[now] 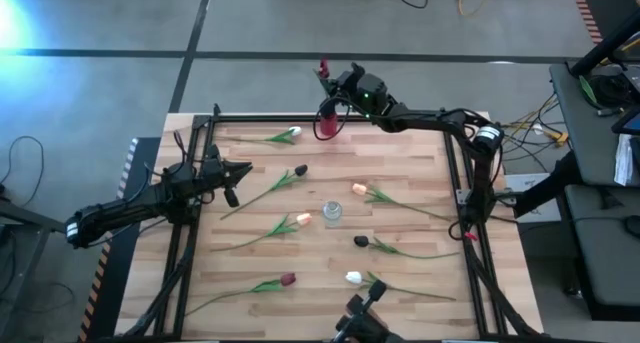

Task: Sort flowers into vase by color
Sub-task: Put the top red tulip into the red vase, then put the bottom black tulip into the red vase

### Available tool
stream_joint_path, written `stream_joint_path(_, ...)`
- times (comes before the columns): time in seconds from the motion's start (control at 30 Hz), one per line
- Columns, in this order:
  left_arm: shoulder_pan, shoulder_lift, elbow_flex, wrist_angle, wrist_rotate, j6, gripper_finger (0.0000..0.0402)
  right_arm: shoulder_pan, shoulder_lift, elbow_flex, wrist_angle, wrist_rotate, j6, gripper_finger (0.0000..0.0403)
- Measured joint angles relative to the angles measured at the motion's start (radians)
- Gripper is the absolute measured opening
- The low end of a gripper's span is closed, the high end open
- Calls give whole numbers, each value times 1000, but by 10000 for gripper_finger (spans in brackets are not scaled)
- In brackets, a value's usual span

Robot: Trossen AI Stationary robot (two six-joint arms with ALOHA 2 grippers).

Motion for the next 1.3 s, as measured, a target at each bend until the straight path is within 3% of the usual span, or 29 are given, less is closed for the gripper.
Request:
stream_joint_path(0.37,0,0,0,0,0,0,36,0,-6,14,-112,2,-1,127)
stream_joint_path(0.63,0,0,0,0,0,0,36,0,-78,27,-273,1,-25,163)
stream_joint_path(1.07,0,0,0,0,0,0,36,56,-262,27,-553,0,-116,149)
stream_joint_path(1.3,0,0,0,0,0,0,36,157,-382,23,-874,11,-149,89)
